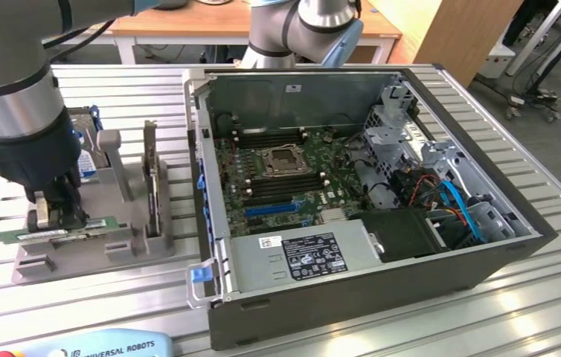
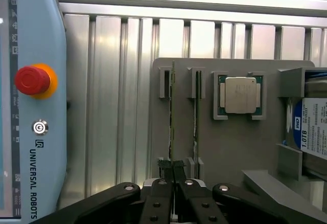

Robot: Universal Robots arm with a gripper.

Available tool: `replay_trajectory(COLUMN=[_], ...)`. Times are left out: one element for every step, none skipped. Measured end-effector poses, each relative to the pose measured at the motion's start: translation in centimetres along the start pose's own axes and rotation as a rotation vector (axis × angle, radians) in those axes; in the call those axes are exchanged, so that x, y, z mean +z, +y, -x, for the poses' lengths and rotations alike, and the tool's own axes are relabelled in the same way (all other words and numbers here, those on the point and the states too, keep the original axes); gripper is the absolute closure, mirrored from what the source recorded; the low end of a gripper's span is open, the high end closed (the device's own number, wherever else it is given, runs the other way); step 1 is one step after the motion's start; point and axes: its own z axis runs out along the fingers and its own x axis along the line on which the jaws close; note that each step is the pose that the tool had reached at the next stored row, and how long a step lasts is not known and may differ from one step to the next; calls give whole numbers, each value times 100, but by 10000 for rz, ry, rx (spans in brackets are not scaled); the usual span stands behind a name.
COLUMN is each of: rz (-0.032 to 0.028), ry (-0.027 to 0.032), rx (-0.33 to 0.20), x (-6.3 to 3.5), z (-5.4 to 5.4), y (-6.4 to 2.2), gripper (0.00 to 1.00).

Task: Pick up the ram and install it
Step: 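Pick up the ram and move it above insertion slot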

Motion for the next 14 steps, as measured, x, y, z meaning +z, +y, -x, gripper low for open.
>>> replay_trajectory(rz=[0,1,0,0,1,0,0,0,0,0,0,0,1,1], ry=[1,0,0,1,1,0,0,0,0,0,0,0,1,1], rx=[0,0,0,0,0,0,1,0,0,0,0,0,0,1], x=[-27,-53,-80,-105,-131,-157,-182,-208,-232,-258,-283,-306,-330,-355], z=[0,1,2,2,2,3,4,4,5,5,6,6,7,7], y=[1,2,2,3,5,5,6,7,8,9,9,10,11,12], gripper=[88,88,88,88,88,88,88,88,88,88,88,88,88,88])
